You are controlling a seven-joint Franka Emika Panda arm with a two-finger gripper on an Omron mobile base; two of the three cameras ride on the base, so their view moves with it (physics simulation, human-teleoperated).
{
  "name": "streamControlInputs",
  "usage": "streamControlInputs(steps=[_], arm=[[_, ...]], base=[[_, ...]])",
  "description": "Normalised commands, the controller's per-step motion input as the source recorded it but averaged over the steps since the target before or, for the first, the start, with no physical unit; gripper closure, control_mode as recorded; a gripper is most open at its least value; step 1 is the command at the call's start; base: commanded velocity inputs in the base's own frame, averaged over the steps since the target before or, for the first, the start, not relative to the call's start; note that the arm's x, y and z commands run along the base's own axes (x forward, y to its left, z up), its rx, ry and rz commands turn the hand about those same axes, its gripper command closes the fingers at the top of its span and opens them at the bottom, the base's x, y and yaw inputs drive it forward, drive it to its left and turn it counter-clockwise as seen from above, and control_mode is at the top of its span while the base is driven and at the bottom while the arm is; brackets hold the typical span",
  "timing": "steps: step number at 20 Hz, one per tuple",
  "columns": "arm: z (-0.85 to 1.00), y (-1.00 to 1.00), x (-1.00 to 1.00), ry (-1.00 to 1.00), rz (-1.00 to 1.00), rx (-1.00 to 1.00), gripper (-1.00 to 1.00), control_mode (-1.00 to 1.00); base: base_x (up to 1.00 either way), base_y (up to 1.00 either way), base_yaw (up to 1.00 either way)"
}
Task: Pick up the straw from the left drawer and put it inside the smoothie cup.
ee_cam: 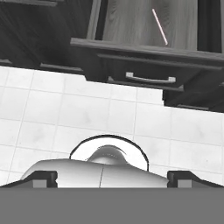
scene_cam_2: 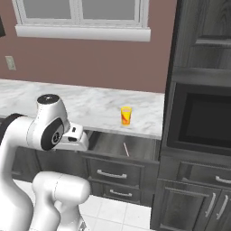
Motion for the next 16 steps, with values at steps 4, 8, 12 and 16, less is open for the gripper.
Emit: streamControlInputs(steps=[4,8,12,16], arm=[[-0.04,-0.28,0.27,0.0,-0.04,0.0,-1.0,-1.0],[-0.11,-0.33,0.43,0.0,-0.06,0.0,-1.0,-1.0],[-0.14,-0.28,0.53,0.01,-0.05,0.0,-1.0,-1.0],[-0.18,-0.11,0.56,0.02,-0.02,0.0,-1.0,-1.0]], base=[[0.0,0.0,0.0],[0.0,0.0,0.0],[0.0,0.0,0.0],[0.0,0.0,0.0]])
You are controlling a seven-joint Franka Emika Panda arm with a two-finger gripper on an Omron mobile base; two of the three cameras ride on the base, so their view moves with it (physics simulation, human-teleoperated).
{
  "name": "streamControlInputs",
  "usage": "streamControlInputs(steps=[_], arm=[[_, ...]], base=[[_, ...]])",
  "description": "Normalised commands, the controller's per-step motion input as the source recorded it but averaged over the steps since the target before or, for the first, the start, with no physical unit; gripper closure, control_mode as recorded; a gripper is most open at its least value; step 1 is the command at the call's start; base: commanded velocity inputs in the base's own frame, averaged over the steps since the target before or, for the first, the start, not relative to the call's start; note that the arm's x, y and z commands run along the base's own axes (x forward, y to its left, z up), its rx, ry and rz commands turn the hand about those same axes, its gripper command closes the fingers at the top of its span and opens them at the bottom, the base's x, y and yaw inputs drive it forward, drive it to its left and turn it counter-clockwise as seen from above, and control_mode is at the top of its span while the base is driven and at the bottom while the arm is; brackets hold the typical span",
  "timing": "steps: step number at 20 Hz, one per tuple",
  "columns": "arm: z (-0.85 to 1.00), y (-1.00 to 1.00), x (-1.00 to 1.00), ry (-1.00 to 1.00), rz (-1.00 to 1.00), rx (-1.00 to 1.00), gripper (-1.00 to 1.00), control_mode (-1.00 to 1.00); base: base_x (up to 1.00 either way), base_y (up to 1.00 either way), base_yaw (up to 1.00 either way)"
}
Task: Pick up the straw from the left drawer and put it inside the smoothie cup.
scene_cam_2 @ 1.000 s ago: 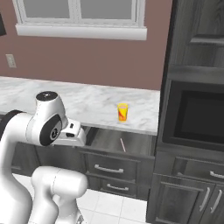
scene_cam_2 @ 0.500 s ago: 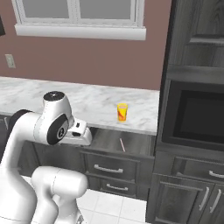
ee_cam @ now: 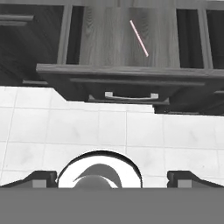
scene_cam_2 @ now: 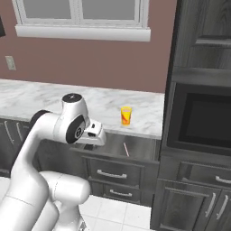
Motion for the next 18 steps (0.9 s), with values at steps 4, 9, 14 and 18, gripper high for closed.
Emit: streamControlInputs(steps=[4,9,14,18], arm=[[-0.29,-0.12,0.47,0.01,0.0,0.0,-1.0,-1.0],[-0.42,-0.09,0.46,0.01,0.0,0.0,-1.0,-1.0],[-0.52,-0.14,0.5,0.04,0.0,0.0,-1.0,-1.0],[-0.55,-0.23,0.51,0.04,0.0,0.0,-1.0,-1.0]], base=[[0.0,0.0,0.0],[0.0,0.0,0.0],[0.0,0.0,0.0],[0.0,0.0,0.0]])
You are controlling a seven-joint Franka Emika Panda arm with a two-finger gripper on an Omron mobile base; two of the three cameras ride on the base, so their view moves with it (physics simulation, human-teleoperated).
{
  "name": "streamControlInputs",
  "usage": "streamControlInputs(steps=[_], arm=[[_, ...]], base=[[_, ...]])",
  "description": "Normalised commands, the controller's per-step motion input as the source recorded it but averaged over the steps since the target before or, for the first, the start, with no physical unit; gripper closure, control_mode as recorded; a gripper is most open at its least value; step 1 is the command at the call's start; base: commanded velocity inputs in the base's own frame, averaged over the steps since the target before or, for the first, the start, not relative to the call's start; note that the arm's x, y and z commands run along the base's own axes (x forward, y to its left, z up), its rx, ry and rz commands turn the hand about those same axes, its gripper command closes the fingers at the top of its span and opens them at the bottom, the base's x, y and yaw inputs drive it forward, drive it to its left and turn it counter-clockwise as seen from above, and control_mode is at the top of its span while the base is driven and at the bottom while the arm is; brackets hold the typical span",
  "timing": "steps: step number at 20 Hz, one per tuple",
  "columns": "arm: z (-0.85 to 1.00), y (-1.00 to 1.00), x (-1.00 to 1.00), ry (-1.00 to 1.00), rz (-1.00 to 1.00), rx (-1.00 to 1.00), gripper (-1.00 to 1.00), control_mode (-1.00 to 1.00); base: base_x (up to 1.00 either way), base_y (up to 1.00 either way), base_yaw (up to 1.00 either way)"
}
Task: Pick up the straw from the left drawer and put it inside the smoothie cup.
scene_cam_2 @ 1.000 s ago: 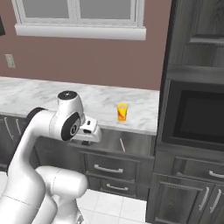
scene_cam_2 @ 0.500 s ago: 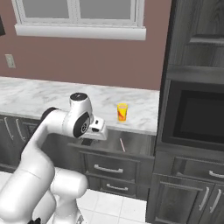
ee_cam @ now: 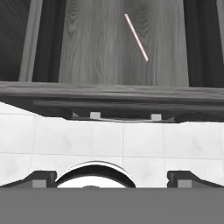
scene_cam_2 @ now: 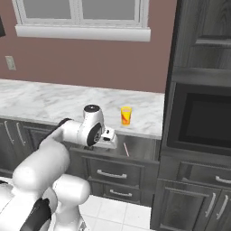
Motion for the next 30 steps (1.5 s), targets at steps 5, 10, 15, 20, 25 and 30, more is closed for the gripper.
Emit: streamControlInputs(steps=[5,10,15,20,25,30], arm=[[-0.37,-0.19,0.53,0.03,0.0,0.0,-1.0,-1.0],[-0.13,-0.19,0.61,0.01,0.0,0.0,-1.0,-1.0],[-0.07,-0.15,0.5,0.0,0.0,0.0,-1.0,-1.0],[-0.22,-0.15,0.28,0.0,0.0,0.0,-1.0,-1.0],[-0.35,-0.09,0.22,0.0,0.0,0.0,-1.0,-1.0],[-0.34,-0.07,0.25,0.0,0.0,0.0,-1.0,-1.0]], base=[[0.0,0.0,0.0],[0.0,0.0,0.0],[0.0,0.0,0.0],[0.0,0.0,0.0],[0.0,0.0,0.0],[0.0,0.0,0.0]])
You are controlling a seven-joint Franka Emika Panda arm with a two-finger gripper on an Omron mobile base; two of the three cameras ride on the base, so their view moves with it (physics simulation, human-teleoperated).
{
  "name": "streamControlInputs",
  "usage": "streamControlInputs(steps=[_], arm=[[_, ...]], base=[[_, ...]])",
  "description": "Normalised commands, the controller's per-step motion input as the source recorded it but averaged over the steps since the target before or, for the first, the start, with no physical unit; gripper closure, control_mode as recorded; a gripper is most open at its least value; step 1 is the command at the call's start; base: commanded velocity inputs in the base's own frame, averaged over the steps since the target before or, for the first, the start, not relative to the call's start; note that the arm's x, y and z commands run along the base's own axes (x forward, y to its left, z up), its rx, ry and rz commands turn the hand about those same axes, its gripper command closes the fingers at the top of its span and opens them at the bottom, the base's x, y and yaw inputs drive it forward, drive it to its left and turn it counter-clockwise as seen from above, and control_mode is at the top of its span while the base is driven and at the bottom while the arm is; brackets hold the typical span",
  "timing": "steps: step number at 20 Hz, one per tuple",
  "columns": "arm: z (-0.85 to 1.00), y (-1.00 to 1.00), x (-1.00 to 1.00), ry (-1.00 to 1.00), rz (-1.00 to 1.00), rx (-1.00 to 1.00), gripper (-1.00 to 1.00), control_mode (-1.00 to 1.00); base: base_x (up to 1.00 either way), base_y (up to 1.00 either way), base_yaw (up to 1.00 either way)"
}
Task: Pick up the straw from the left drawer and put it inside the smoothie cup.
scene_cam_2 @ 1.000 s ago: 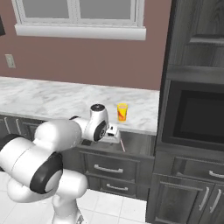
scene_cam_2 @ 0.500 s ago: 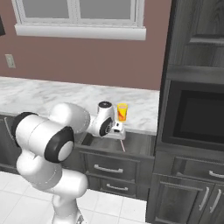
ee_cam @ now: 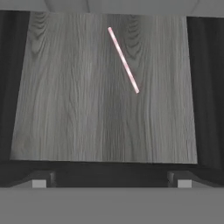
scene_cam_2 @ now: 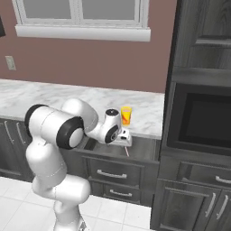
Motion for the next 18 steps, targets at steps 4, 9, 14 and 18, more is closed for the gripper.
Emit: streamControlInputs(steps=[4,9,14,18], arm=[[-0.37,-0.13,0.3,0.0,0.0,0.01,-1.0,-1.0],[-0.45,-0.15,0.21,0.0,0.0,0.01,-1.0,-1.0],[-0.5,-0.11,0.11,0.0,0.0,0.0,-1.0,-1.0],[-0.28,-0.03,-0.35,0.05,0.0,0.0,-1.0,-1.0]], base=[[0.0,0.0,0.0],[0.0,0.0,0.0],[0.0,0.0,0.0],[0.0,0.0,0.0]])
